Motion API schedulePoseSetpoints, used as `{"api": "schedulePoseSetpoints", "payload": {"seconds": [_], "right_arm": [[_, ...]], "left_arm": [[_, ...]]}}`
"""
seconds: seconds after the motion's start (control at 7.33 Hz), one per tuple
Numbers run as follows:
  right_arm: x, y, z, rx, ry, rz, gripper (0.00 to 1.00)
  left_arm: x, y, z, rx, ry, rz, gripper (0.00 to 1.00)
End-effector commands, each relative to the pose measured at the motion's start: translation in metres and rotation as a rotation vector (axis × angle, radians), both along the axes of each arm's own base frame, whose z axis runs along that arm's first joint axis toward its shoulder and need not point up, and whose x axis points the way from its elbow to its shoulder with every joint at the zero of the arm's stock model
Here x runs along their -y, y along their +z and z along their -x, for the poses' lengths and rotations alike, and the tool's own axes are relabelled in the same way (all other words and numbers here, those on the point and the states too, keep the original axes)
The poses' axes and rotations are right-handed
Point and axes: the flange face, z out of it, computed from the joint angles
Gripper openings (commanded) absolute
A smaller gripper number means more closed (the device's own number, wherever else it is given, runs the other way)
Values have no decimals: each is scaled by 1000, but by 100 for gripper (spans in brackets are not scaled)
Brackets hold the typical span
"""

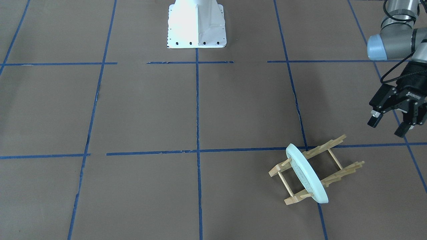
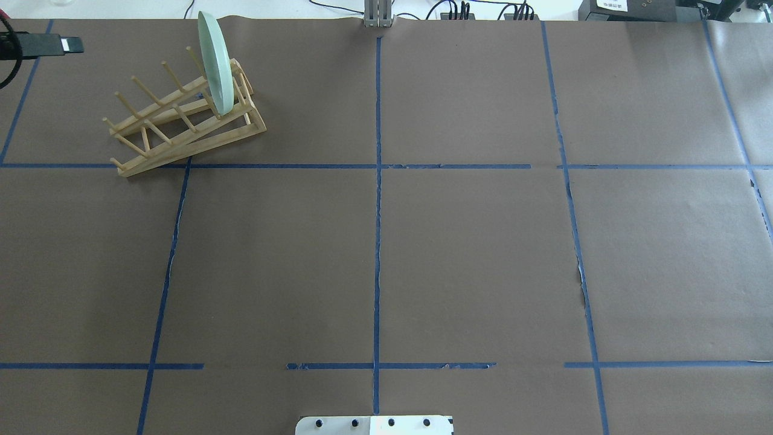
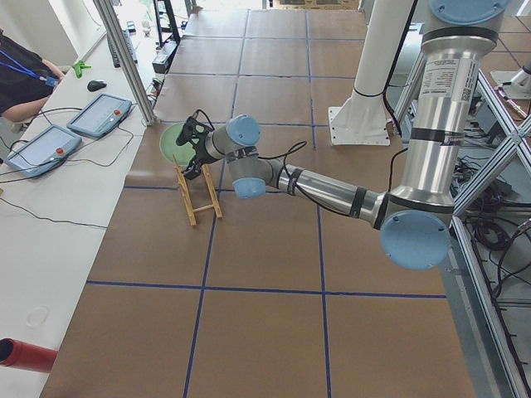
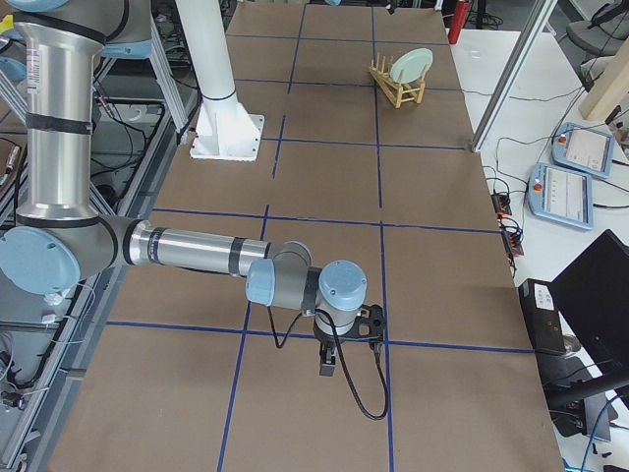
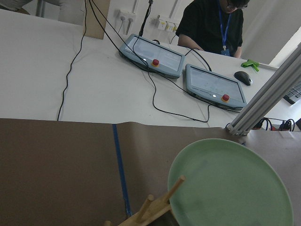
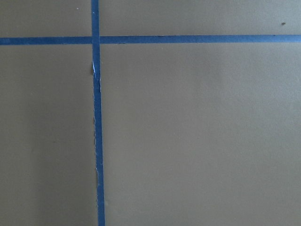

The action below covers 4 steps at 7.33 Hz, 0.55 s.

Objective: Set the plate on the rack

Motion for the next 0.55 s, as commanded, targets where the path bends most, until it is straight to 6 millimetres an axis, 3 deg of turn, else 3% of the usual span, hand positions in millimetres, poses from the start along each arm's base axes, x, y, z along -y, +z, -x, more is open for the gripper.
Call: {"api": "schedulePoseSetpoints", "payload": {"seconds": [0.0, 0.27, 0.41], "right_arm": [[0, 0, 0, 0, 0, 0, 100], [0, 0, 0, 0, 0, 0, 100], [0, 0, 0, 0, 0, 0, 100]], "left_arm": [[-4, 26, 40, 210, 27, -2, 100], [7, 43, 57, 404, 135, 95, 100], [12, 55, 58, 390, 230, 150, 100]]}}
